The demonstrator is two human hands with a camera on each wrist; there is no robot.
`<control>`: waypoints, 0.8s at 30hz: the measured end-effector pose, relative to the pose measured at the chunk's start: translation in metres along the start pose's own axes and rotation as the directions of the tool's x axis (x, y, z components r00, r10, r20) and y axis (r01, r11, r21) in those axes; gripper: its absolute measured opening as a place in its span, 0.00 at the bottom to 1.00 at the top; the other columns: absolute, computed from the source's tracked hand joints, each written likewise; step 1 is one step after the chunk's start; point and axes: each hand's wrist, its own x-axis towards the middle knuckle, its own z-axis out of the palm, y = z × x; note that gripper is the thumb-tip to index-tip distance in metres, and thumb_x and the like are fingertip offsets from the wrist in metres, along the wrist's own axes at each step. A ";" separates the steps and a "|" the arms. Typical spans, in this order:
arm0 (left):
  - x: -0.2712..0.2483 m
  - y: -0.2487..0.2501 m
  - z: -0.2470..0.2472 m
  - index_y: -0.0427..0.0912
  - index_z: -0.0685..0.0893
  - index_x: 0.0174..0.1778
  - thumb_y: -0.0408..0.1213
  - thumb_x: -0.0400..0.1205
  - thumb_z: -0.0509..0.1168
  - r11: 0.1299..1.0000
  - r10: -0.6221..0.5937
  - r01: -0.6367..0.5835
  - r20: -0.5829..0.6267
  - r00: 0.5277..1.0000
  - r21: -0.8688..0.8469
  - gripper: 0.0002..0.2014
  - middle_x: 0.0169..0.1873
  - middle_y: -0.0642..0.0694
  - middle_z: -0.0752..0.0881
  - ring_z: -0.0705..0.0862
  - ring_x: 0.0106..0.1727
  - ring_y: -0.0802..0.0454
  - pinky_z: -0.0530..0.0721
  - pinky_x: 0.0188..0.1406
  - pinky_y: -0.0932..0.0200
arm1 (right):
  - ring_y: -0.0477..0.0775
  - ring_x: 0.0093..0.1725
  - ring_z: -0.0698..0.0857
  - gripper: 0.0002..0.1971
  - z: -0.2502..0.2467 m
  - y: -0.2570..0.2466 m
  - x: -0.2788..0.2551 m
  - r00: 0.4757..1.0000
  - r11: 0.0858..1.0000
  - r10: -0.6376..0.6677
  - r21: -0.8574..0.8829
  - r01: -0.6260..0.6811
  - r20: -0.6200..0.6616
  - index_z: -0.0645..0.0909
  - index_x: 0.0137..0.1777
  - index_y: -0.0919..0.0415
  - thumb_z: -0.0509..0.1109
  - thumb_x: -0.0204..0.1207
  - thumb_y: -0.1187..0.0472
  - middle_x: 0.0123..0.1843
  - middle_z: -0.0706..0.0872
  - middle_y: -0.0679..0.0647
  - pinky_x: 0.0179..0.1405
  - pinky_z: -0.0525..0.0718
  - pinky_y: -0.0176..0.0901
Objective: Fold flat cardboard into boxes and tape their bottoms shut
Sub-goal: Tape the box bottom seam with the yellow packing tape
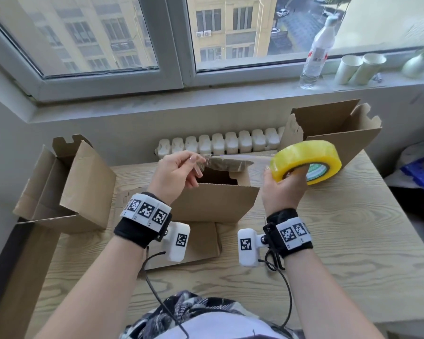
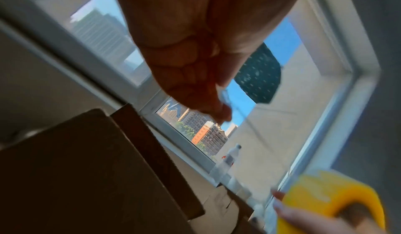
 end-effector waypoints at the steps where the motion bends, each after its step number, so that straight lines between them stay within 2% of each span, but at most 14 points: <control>1: 0.000 -0.002 -0.003 0.36 0.87 0.48 0.30 0.90 0.55 0.996 -0.071 0.073 0.046 0.996 -0.049 0.14 0.32 0.41 0.86 0.84 0.24 0.52 0.83 0.23 0.63 | 0.65 0.49 0.76 0.15 0.001 0.000 0.000 1.000 0.999 -0.003 -0.034 0.003 0.008 0.71 0.51 0.63 0.75 0.71 0.68 0.40 0.79 0.55 0.57 0.74 0.50; 4: -0.001 -0.004 -0.012 0.28 0.85 0.48 0.28 0.90 0.51 0.946 -0.247 0.272 0.150 0.957 -0.178 0.17 0.31 0.38 0.87 0.85 0.25 0.51 0.84 0.25 0.63 | 0.58 0.52 0.68 0.13 0.005 -0.001 -0.002 0.999 0.991 -0.011 -0.133 0.018 0.050 0.73 0.54 0.70 0.73 0.73 0.69 0.38 0.69 0.45 0.67 0.69 0.59; 6: -0.002 -0.001 -0.014 0.26 0.84 0.42 0.27 0.87 0.49 0.920 -0.297 0.325 0.153 0.943 -0.218 0.19 0.29 0.36 0.86 0.83 0.23 0.47 0.83 0.23 0.62 | 0.55 0.50 0.67 0.13 0.007 -0.002 -0.005 0.996 0.978 -0.052 -0.197 0.065 0.070 0.74 0.53 0.72 0.73 0.74 0.69 0.39 0.70 0.46 0.68 0.67 0.61; 10: 0.002 0.009 -0.011 0.28 0.80 0.34 0.26 0.83 0.45 0.884 -0.362 0.372 0.088 0.928 -0.283 0.20 0.24 0.33 0.83 0.80 0.18 0.45 0.77 0.17 0.65 | 0.43 0.42 0.52 0.16 0.013 -0.005 -0.013 0.990 0.966 -0.076 -0.237 0.102 0.117 0.73 0.53 0.71 0.75 0.73 0.65 0.38 0.68 0.46 0.66 0.65 0.64; 12: 0.003 0.009 -0.011 0.29 0.80 0.33 0.32 0.86 0.46 0.894 -0.344 0.341 0.045 0.938 -0.290 0.22 0.24 0.33 0.83 0.80 0.19 0.46 0.76 0.17 0.65 | 0.41 0.42 0.50 0.17 0.014 -0.004 -0.016 0.986 0.962 -0.079 -0.248 0.114 0.146 0.71 0.54 0.69 0.74 0.73 0.63 0.42 0.69 0.51 0.67 0.65 0.65; 13: 0.003 0.005 -0.010 0.30 0.80 0.33 0.39 0.88 0.49 0.918 -0.307 0.298 0.004 0.952 -0.263 0.24 0.25 0.34 0.84 0.81 0.20 0.46 0.76 0.18 0.64 | 0.42 0.42 0.50 0.17 0.015 -0.002 -0.018 0.984 0.959 -0.086 -0.254 0.123 0.153 0.71 0.54 0.68 0.74 0.73 0.63 0.43 0.69 0.52 0.67 0.65 0.65; 15: 0.002 -0.004 -0.009 0.36 0.82 0.33 0.53 0.84 0.63 0.977 -0.203 0.194 -0.106 0.973 -0.091 0.23 0.26 0.41 0.87 0.84 0.25 0.47 0.79 0.24 0.59 | 0.43 0.42 0.52 0.17 0.017 0.000 -0.020 0.981 0.951 -0.119 -0.268 0.157 0.152 0.71 0.53 0.69 0.75 0.73 0.63 0.44 0.69 0.52 0.66 0.65 0.65; 17: 0.002 -0.017 -0.005 0.43 0.79 0.31 0.53 0.78 0.72 0.964 -0.077 0.124 -0.198 0.977 0.234 0.18 0.29 0.46 0.86 0.85 0.32 0.48 0.83 0.34 0.55 | 0.49 0.45 0.59 0.16 0.023 0.006 -0.021 0.976 0.939 -0.161 -0.283 0.197 0.147 0.72 0.53 0.69 0.74 0.73 0.63 0.44 0.70 0.52 0.64 0.66 0.65; 19: 0.003 -0.025 0.005 0.43 0.78 0.35 0.48 0.81 0.70 0.906 0.030 0.092 -0.280 0.959 0.413 0.15 0.34 0.48 0.84 0.82 0.40 0.48 0.82 0.43 0.50 | 0.55 0.48 0.66 0.14 0.028 0.015 -0.022 0.968 0.923 -0.206 -0.300 0.240 0.141 0.70 0.53 0.67 0.69 0.73 0.63 0.43 0.73 0.54 0.63 0.66 0.64; 22: 0.007 -0.046 0.021 0.37 0.76 0.40 0.40 0.87 0.61 0.934 0.107 0.024 -0.342 0.934 0.358 0.12 0.55 0.48 0.81 0.77 0.62 0.50 0.76 0.66 0.43 | 0.57 0.47 0.67 0.19 0.035 0.029 -0.023 0.952 0.883 -0.272 -0.356 0.305 0.141 0.63 0.52 0.59 0.71 0.71 0.69 0.41 0.78 0.61 0.62 0.65 0.61; 24: 0.012 -0.065 0.028 0.39 0.74 0.43 0.38 0.87 0.57 0.949 0.131 -0.008 -0.371 0.919 0.316 0.09 0.70 0.48 0.76 0.69 0.78 0.49 0.63 0.80 0.41 | 0.57 0.45 0.69 0.23 0.040 0.035 -0.026 0.931 0.832 -0.330 -0.419 0.364 0.155 0.64 0.51 0.59 0.74 0.67 0.74 0.38 0.78 0.61 0.61 0.64 0.57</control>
